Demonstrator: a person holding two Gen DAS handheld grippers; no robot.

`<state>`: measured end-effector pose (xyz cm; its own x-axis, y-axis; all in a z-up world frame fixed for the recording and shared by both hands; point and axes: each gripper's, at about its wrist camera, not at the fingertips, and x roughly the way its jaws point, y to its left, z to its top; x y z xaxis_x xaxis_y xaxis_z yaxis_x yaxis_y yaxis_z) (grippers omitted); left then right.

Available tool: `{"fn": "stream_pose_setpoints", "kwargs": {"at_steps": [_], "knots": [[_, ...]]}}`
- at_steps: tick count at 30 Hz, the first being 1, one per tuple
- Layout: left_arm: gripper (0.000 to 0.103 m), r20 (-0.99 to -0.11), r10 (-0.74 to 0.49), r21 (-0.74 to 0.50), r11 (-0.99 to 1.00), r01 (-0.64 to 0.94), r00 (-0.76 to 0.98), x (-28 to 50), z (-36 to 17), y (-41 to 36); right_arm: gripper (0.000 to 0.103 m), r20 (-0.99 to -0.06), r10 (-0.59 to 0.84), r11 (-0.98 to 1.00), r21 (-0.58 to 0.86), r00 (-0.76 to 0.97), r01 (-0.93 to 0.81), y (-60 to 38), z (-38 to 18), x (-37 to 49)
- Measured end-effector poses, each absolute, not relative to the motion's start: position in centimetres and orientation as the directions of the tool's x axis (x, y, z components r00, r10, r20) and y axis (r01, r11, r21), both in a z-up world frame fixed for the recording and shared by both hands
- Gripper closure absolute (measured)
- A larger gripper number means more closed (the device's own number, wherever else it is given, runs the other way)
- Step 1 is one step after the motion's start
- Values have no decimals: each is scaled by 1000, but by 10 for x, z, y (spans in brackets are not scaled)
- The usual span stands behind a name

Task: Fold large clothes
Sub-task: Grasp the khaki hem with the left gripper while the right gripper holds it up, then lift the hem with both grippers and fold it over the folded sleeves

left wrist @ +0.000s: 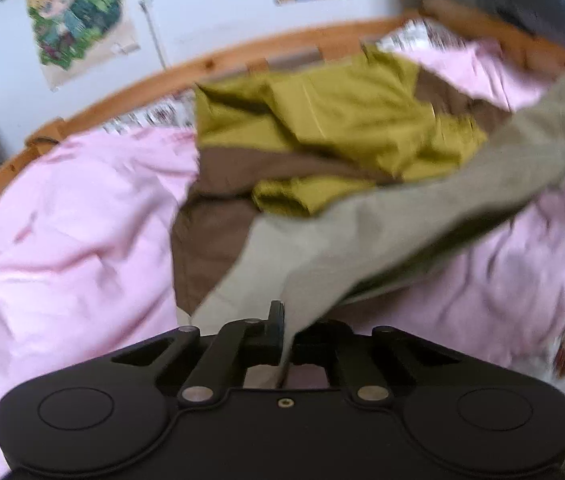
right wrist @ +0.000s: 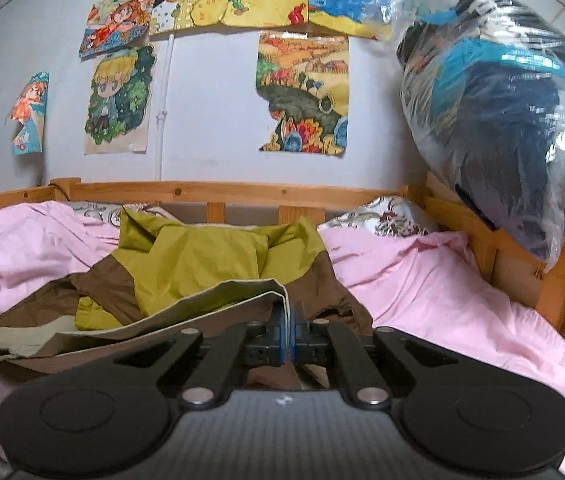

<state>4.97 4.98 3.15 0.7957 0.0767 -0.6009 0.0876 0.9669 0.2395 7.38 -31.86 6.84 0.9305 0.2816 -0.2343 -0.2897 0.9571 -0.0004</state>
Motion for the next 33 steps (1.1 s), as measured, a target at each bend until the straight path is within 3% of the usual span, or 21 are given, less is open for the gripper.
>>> {"fn": "stream_pose_setpoints", "kwargs": {"at_steps": [8,14,19,27,33], "knots": [[103,-500,25,126,991,44,866,11,96,56,102,-156,262,964,-12,953,-267,-336,105,26],[103,-465,-30,54,997,63,885,-30,142,64,102,-93,279,954,-88,956,-287,-348,146,-21],[103,-463,-38,31,998,59,886,-25,163,68,102,-85,299,940,-145,950,-309,-339,161,-12],[103,-496,25,90,996,23,868,106,185,74,102,-126,264,928,-238,956,-287,-298,174,120],[102,-593,78,111,994,-14,801,235,146,95,102,-226,228,922,-264,947,-284,-266,142,254]]}}
